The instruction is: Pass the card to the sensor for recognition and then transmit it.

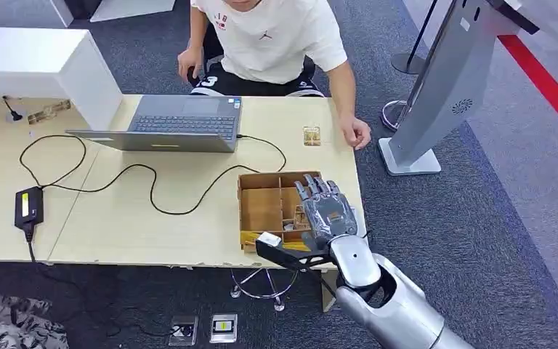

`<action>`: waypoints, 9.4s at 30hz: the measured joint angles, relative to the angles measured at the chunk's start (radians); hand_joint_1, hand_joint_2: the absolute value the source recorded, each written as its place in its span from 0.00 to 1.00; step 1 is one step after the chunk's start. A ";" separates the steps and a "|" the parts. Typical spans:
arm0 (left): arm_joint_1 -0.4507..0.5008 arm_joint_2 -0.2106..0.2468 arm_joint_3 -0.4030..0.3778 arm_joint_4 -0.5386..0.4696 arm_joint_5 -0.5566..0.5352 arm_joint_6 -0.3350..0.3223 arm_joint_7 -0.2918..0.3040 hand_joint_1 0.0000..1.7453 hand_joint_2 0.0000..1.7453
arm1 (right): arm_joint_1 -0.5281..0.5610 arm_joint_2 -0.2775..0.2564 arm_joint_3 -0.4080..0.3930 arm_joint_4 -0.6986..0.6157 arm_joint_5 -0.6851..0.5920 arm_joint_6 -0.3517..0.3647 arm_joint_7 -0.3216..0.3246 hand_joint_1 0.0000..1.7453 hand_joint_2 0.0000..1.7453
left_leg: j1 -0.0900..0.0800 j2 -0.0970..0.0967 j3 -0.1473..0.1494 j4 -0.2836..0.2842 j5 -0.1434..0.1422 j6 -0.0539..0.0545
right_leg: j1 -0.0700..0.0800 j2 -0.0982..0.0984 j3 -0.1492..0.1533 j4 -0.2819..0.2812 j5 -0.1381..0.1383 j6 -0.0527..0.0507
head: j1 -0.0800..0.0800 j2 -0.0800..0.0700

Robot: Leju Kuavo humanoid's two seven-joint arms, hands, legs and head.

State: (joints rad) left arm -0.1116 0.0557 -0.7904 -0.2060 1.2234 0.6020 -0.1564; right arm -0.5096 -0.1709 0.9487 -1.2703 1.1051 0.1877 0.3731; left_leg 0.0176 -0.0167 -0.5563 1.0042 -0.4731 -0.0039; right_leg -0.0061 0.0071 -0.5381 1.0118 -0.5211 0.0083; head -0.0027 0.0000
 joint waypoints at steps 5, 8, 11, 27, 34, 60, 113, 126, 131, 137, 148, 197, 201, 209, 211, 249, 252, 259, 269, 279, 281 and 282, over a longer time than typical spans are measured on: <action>0.000 0.000 0.000 -0.002 0.000 0.000 0.000 0.00 1.00 | -0.006 -0.004 0.012 -0.004 -0.016 0.011 0.005 0.09 1.00 | 0.000 0.000 0.000 0.000 0.000 0.000 | 0.000 0.000 0.000 0.000 0.000 0.000 | 0.000 0.000; 0.000 0.000 0.000 -0.002 0.000 -0.001 0.000 0.00 1.00 | -0.011 -0.005 0.019 -0.004 -0.030 0.013 0.006 0.14 1.00 | 0.000 0.000 0.000 0.000 0.000 0.000 | 0.000 0.000 0.000 0.000 0.000 0.000 | 0.000 0.000; 0.000 0.000 0.000 -0.002 0.000 -0.002 0.000 0.00 1.00 | -0.018 -0.006 0.025 -0.004 -0.044 0.018 0.007 0.13 1.00 | 0.000 0.000 0.000 0.000 0.000 0.000 | 0.000 0.000 0.000 0.000 0.000 0.000 | 0.000 0.000; 0.000 0.000 0.000 -0.004 -0.001 -0.006 -0.003 0.00 1.00 | -0.078 -0.002 0.053 0.049 -0.123 0.030 0.005 0.18 1.00 | 0.000 0.000 -0.001 0.000 0.000 0.000 | 0.000 0.000 0.000 0.000 0.000 0.000 | 0.000 0.000; 0.000 0.000 -0.003 -0.004 -0.003 -0.009 -0.004 0.00 1.00 | -0.107 0.003 0.063 0.092 -0.148 0.044 0.005 0.20 1.00 | 0.000 0.000 -0.001 0.000 0.000 0.000 | 0.000 0.000 0.000 0.000 0.000 0.000 | 0.000 0.000; 0.000 0.006 -0.024 -0.004 -0.021 -0.017 -0.010 0.00 1.00 | -0.139 -0.003 0.073 0.211 -0.178 0.026 0.045 0.86 1.00 | 0.000 0.000 0.000 0.000 0.000 0.000 | 0.000 0.000 0.000 0.000 0.000 0.000 | 0.000 0.000; 0.000 0.019 -0.040 -0.005 -0.011 -0.032 -0.013 0.00 1.00 | -0.230 -0.067 0.105 -0.030 -0.322 0.239 0.079 0.00 1.00 | 0.000 0.000 0.000 0.000 0.000 0.000 | 0.000 0.000 0.000 0.000 0.000 0.000 | 0.000 0.000; -0.001 0.018 -0.040 -0.005 -0.011 -0.033 -0.013 0.00 1.00 | -0.238 -0.066 0.160 -0.050 -0.365 0.244 0.068 0.00 1.00 | 0.000 0.000 0.000 0.000 0.000 0.000 | 0.000 0.000 0.000 0.000 0.000 0.000 | 0.000 0.000; -0.001 0.018 -0.040 -0.005 -0.011 -0.032 -0.013 0.00 1.00 | -0.237 -0.063 0.182 -0.040 -0.366 0.238 0.063 0.00 1.00 | 0.000 0.000 0.000 0.000 0.000 0.000 | 0.000 0.000 0.000 0.000 0.000 0.000 | 0.000 0.000; -0.001 0.018 -0.049 -0.005 -0.012 -0.031 -0.013 0.00 1.00 | -0.236 -0.058 0.204 -0.010 -0.348 0.222 0.057 0.00 1.00 | 0.000 0.000 0.000 0.000 0.000 0.000 | 0.000 0.000 0.000 0.000 0.000 0.000 | 0.000 0.000; -0.002 0.017 -0.056 -0.005 -0.012 -0.029 -0.013 0.00 1.00 | -0.236 -0.049 0.216 0.038 -0.339 0.203 0.057 0.01 1.00 | 0.000 0.000 0.000 0.000 0.000 0.000 | 0.000 0.000 0.000 0.000 0.000 0.000 | 0.000 0.000; -0.003 0.015 -0.059 -0.005 -0.018 -0.030 -0.013 0.00 1.00 | -0.238 -0.044 0.213 0.140 -0.276 0.168 0.057 0.87 1.00 | 0.000 0.000 0.000 0.000 0.000 0.000 | 0.000 0.000 0.000 0.000 0.000 0.000 | 0.000 0.000; -0.003 0.015 -0.064 -0.005 -0.018 -0.031 -0.013 0.00 1.00 | -0.238 -0.044 0.211 0.140 -0.276 0.168 0.058 0.86 1.00 | 0.000 0.000 0.000 0.000 0.000 0.000 | 0.000 0.000 0.000 0.000 0.000 0.000 | 0.000 0.000; -0.003 0.015 -0.079 -0.008 -0.018 -0.031 -0.013 0.00 1.00 | -0.239 -0.044 0.198 0.146 -0.275 0.168 0.058 0.78 1.00 | 0.000 0.000 0.000 0.000 0.000 0.000 | 0.000 0.000 0.000 0.000 0.000 0.000 | 0.000 0.000; -0.003 0.015 -0.082 -0.008 -0.018 -0.031 -0.013 0.00 1.00 | -0.239 -0.044 0.197 0.146 -0.275 0.168 0.061 0.75 1.00 | 0.000 0.000 0.000 0.000 0.000 0.000 | 0.000 0.000 0.000 0.000 0.000 0.000 | 0.000 0.000; -0.003 0.017 -0.082 -0.010 -0.010 -0.031 -0.013 0.00 1.00 | -0.310 -0.082 0.143 -0.031 -0.268 0.201 0.111 0.97 1.00 | 0.000 0.000 0.000 0.000 0.000 0.000 | 0.000 0.000 0.000 0.000 0.000 0.000 | 0.000 0.000; -0.003 0.017 -0.082 -0.010 -0.010 -0.031 -0.013 0.00 1.00 | -0.311 -0.082 0.143 -0.036 -0.268 0.201 0.110 1.00 1.00 | 0.000 0.000 0.000 0.000 0.000 0.000 | 0.000 0.000 0.000 0.000 0.000 0.000 | 0.000 0.000; -0.003 0.017 -0.083 -0.010 -0.011 -0.031 -0.015 0.00 1.00 | -0.346 -0.071 0.144 -0.039 -0.233 0.156 0.108 1.00 1.00 | 0.000 0.000 -0.001 0.000 0.000 0.000 | 0.000 0.000 0.000 0.000 0.000 0.000 | 0.000 0.000; -0.005 -0.005 -0.084 -0.010 0.004 -0.033 -0.086 0.00 1.00 | -0.583 0.099 0.079 0.047 -0.130 -0.274 0.028 1.00 1.00 | 0.000 0.000 -0.001 0.000 0.000 0.000 | 0.000 0.000 -0.001 0.001 0.000 0.000 | 0.000 0.000; -0.017 -0.052 -0.082 -0.010 0.034 -0.008 -0.087 0.00 1.00 | -0.631 0.251 0.039 0.366 -0.058 -0.502 0.043 1.00 1.00 | 0.000 -0.001 -0.001 0.000 0.001 0.000 | 0.000 0.000 0.000 0.000 0.000 0.000 | 0.000 0.000; -0.022 -0.058 -0.082 -0.010 0.039 -0.005 -0.084 0.00 1.00 | -0.629 0.264 0.039 0.422 -0.041 -0.513 0.048 1.00 1.00 | 0.000 -0.001 -0.001 0.000 0.001 0.000 | 0.000 0.000 -0.001 0.000 0.000 0.000 | 0.000 0.000; -0.024 -0.061 -0.082 -0.010 0.041 -0.003 -0.082 0.00 1.00 | -0.625 0.268 0.039 0.442 -0.032 -0.518 0.052 1.00 1.00 | 0.000 -0.001 -0.001 0.000 0.001 0.000 | 0.000 0.000 -0.001 0.000 0.000 0.000 | 0.000 0.000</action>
State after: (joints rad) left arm -0.1355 -0.0054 -0.8720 -0.2159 1.2642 0.5989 -0.2380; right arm -1.1342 0.0969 0.9880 -0.8281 1.0731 -0.3304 0.4254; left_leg 0.0172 -0.0180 -0.5575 1.0045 -0.4726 -0.0036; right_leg -0.0064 0.0067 -0.5387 1.0121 -0.5208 0.0084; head -0.0023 -0.0004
